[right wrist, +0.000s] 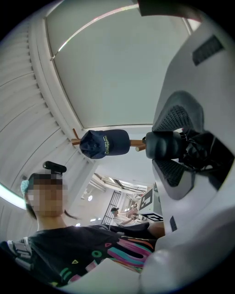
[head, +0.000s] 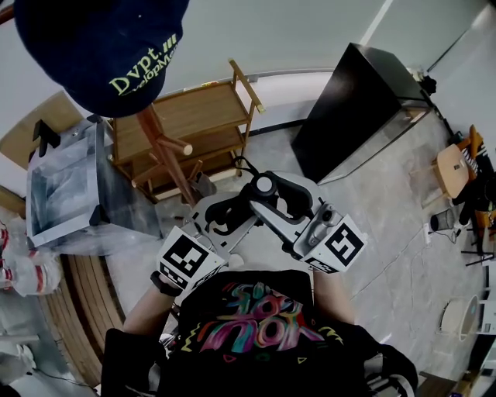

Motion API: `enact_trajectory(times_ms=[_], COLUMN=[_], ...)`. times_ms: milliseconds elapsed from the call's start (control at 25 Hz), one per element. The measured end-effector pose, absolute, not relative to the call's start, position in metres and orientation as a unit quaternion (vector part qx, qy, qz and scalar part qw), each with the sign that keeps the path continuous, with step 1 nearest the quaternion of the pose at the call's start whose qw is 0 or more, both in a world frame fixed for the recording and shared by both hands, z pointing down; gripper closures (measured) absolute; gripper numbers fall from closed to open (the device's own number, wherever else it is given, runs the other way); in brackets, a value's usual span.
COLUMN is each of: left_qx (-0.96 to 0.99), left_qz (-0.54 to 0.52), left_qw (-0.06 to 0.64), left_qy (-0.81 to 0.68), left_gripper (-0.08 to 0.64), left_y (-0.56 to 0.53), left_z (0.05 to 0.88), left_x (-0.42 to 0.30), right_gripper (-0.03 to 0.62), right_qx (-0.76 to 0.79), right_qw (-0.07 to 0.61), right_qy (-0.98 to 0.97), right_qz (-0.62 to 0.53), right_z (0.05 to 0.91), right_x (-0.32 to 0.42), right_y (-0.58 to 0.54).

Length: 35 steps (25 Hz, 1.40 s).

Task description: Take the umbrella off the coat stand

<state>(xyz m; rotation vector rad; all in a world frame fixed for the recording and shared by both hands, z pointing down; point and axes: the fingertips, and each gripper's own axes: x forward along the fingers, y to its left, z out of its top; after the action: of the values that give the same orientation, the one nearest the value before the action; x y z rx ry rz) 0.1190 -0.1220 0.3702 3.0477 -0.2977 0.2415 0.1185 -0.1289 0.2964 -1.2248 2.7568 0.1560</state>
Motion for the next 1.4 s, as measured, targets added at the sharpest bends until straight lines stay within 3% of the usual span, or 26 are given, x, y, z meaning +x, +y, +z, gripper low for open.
enact_trajectory(times_ms=[1400], left_qx=[0.987], left_qz=[0.106], left_qw=[0.041], left_qy=[-0.116], left_gripper=[0.399], left_y=[-0.133], left_z=[0.415], left_x=[0.103], right_gripper=[0.390], right_qx=[-0.394], right_qw=[0.062], right_qy=[0.917], right_qz=[0.007], right_z=[0.344], right_x=[0.107], right_y=[-0.142])
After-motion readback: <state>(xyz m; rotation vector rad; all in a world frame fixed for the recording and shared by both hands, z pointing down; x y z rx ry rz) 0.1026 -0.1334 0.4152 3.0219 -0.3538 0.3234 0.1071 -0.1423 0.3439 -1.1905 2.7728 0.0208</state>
